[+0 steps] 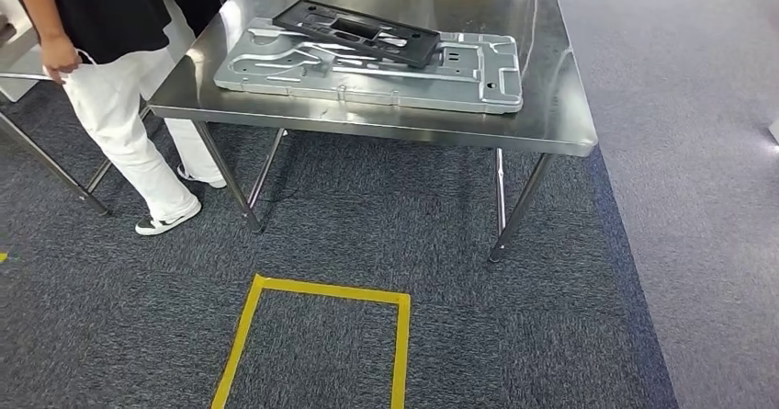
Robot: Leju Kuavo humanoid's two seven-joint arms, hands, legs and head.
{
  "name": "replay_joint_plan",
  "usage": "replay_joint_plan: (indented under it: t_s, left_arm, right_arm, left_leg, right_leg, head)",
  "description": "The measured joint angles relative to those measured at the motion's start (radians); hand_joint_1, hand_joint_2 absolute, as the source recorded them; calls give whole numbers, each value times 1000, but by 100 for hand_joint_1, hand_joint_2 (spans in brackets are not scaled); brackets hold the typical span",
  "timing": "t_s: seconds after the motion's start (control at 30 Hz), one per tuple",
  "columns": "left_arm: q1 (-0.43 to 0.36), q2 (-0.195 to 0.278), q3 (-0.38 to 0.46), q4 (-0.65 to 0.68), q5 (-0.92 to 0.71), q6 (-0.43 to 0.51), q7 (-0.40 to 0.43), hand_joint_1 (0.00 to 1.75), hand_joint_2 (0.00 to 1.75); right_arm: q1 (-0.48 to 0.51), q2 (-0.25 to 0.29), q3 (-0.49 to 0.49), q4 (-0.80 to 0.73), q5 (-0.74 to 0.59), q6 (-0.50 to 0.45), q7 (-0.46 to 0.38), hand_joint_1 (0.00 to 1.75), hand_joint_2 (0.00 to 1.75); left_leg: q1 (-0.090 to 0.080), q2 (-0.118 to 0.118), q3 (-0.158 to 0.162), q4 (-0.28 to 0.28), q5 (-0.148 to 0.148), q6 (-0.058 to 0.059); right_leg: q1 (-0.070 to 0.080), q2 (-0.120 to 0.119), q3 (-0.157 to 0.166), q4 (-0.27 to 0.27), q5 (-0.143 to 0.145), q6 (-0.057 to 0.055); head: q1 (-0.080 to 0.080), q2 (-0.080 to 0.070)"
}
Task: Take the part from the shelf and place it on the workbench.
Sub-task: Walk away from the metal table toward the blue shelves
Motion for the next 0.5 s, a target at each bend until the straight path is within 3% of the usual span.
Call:
replay_joint_plan:
  t_s: [0.07, 0.13, 0.17, 0.23, 0.3, 0.33, 0.37, 0.4, 0.47, 0.5]
  left_arm:
    - [-10, -4, 1, 0, 0, 0, 0, 0, 0]
    - [-15, -5, 2, 0, 0, 0, 0, 0, 0]
    - [-14, -5, 2, 0, 0, 0, 0, 0, 0]
    - [-15, -5, 2, 0, 0, 0, 0, 0, 0]
    - [-16, -6, 3, 0, 0, 0, 1, 0, 0]
    - [-15, -6, 3, 0, 0, 0, 1, 0, 0]
    - [-13, -6, 3, 0, 0, 0, 1, 0, 0]
    - [-9, -6, 3, 0, 0, 0, 1, 0, 0]
    - [-4, -6, 3, 0, 0, 0, 1, 0, 0]
    - [-2, -10, 3, 1, 1, -1, 1, 0, 0]
  right_arm:
    - [-4, -3, 0, 0, 0, 0, 0, 0, 0]
    - [-9, -4, 0, 0, 0, 0, 0, 0, 0]
    - [-11, -4, 0, 0, 0, 0, 0, 0, 0]
    - [-11, -4, 0, 0, 0, 0, 0, 0, 0]
    - [-9, -4, 0, 0, 0, 0, 0, 0, 0]
    - [-8, -4, 0, 0, 0, 0, 0, 0, 0]
    - [-6, -4, 0, 0, 0, 0, 0, 0, 0]
    - [-5, -4, 0, 0, 0, 1, 1, 0, 0]
    - [0, -4, 0, 0, 1, 3, 3, 0, 0]
    - [2, -9, 0, 0, 1, 4, 5, 0, 0]
  left_leg:
    - [0, 28, 34, -67, 12, 7]
    - [-4, 14, 31, -68, 13, 26]
    - [-3, 5, 31, -70, 20, 35]
    - [-2, -13, 26, -73, 37, 53]
    - [-9, -32, 14, -73, 48, 66]
    - [-15, -43, 9, -73, 50, 70]
    - [-21, -55, 5, -72, 52, 73]
    - [-28, -67, 3, -72, 54, 75]
    - [-42, -93, 5, -72, 56, 79]
    - [-46, -104, 3, -72, 58, 81]
  right_leg:
    - [3, -16, 6, 7, -16, 20]
    - [3, -31, 18, 1, -25, 33]
    - [0, -28, 24, 3, -30, 40]
    - [-3, 10, 10, 54, -76, 51]
    - [-3, 54, -44, 180, -161, 52]
    - [-1, 61, -72, 243, -192, 49]
    - [2, 64, -90, 283, -204, 43]
    - [8, 66, -93, 289, -193, 34]
    - [23, 84, -51, 187, -119, 2]
    - [35, 114, -21, 115, -77, -22]
  head:
    - [1, 0]
    - [3, 0]
    - [3, 0]
    - [3, 0]
    - [3, 0]
    - [3, 0]
    - [3, 0]
    - [3, 0]
    - [3, 0]
    - [1, 0]
